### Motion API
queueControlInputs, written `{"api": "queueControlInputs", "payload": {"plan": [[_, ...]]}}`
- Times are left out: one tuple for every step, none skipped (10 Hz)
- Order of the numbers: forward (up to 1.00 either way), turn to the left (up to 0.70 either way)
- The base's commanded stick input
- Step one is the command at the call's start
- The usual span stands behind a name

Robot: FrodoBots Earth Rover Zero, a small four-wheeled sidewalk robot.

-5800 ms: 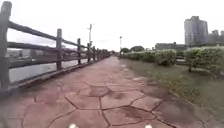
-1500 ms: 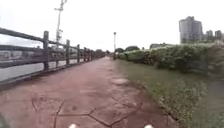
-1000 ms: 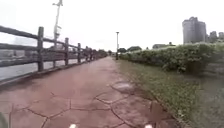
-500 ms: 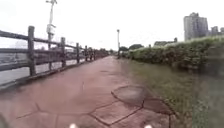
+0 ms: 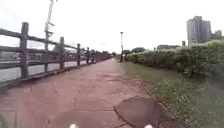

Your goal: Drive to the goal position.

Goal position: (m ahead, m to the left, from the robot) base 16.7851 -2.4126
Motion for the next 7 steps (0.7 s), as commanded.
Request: {"api": "queueControlInputs", "payload": {"plan": [[0.91,0.00],[0.91,0.00],[0.91,0.00],[0.91,0.00],[0.91,0.00],[0.91,0.00],[0.91,0.00]]}}
